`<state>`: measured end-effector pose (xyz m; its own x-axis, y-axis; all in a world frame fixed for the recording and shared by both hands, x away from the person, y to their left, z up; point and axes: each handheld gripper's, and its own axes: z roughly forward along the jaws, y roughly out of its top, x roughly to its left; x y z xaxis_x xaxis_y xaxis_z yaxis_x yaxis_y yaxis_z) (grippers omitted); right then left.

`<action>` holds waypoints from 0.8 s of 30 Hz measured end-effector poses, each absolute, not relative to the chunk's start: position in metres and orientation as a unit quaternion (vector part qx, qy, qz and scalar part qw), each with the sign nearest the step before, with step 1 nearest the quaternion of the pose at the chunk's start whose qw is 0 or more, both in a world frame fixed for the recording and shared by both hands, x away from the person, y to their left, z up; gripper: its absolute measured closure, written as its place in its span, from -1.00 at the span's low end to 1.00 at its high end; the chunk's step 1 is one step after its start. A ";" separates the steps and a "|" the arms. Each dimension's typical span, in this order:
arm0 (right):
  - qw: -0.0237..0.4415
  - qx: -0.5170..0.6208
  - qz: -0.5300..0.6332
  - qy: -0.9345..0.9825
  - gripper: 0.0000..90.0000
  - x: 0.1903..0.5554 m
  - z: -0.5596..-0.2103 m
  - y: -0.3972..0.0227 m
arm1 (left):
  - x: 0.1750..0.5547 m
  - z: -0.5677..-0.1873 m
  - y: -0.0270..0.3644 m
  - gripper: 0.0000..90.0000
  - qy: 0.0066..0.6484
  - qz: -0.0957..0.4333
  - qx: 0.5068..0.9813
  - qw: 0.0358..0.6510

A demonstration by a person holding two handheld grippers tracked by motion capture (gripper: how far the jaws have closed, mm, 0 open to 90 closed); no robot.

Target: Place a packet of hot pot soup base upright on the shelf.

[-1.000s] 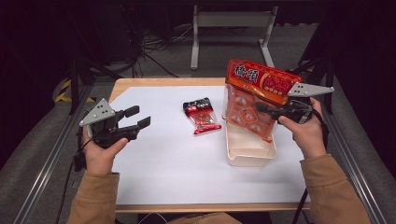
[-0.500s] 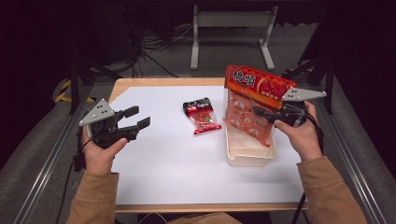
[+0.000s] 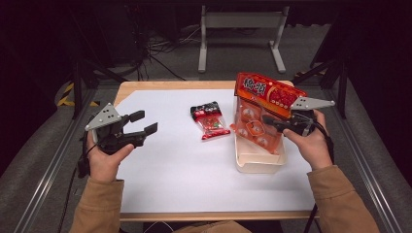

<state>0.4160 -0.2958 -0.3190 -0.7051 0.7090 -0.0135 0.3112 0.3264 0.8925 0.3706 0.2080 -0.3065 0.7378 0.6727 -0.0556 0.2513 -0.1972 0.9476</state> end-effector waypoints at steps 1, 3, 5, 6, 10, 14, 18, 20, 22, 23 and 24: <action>0.208 0.323 0.481 0.788 0.55 0.415 -0.320 -0.296 | 0.371 -0.307 0.208 -0.22 0.308 0.190 0.750 0.554; 0.212 0.322 0.480 0.788 0.55 0.414 -0.322 -0.296 | 0.371 -0.307 0.208 -0.22 0.308 0.190 0.749 0.554; 0.214 0.321 0.478 0.789 0.55 0.413 -0.323 -0.295 | 0.371 -0.307 0.208 -0.22 0.307 0.190 0.751 0.553; 0.215 0.321 0.476 0.790 0.55 0.412 -0.323 -0.295 | 0.371 -0.307 0.208 -0.22 0.306 0.189 0.753 0.551; 0.225 0.317 0.468 0.794 0.55 0.409 -0.325 -0.292 | 0.371 -0.307 0.207 -0.22 0.304 0.189 0.755 0.550; 0.231 0.321 0.464 0.793 0.55 0.406 -0.328 -0.291 | 0.372 -0.307 0.206 -0.23 0.305 0.188 0.755 0.549; 0.242 0.328 0.459 0.789 0.55 0.401 -0.325 -0.289 | 0.371 -0.307 0.207 -0.23 0.305 0.188 0.755 0.550; 0.247 0.333 0.456 0.787 0.55 0.398 -0.322 -0.288 | 0.371 -0.307 0.208 -0.23 0.305 0.186 0.755 0.550; 0.252 0.337 0.450 0.788 0.55 0.394 -0.317 -0.286 | 0.371 -0.307 0.209 -0.23 0.306 0.187 0.754 0.551; 0.253 0.340 0.447 0.788 0.55 0.393 -0.315 -0.286 | 0.371 -0.307 0.209 -0.23 0.307 0.185 0.754 0.550; 0.253 0.340 0.447 0.788 0.55 0.393 -0.315 -0.286 | 0.371 -0.307 0.209 -0.23 0.307 0.185 0.754 0.550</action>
<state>0.3931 -0.2856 -0.3148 -0.6405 0.7621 -0.0952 0.3088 0.3691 0.8766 0.3708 0.2093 -0.3072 0.7433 0.6664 -0.0582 0.2589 -0.2064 0.9436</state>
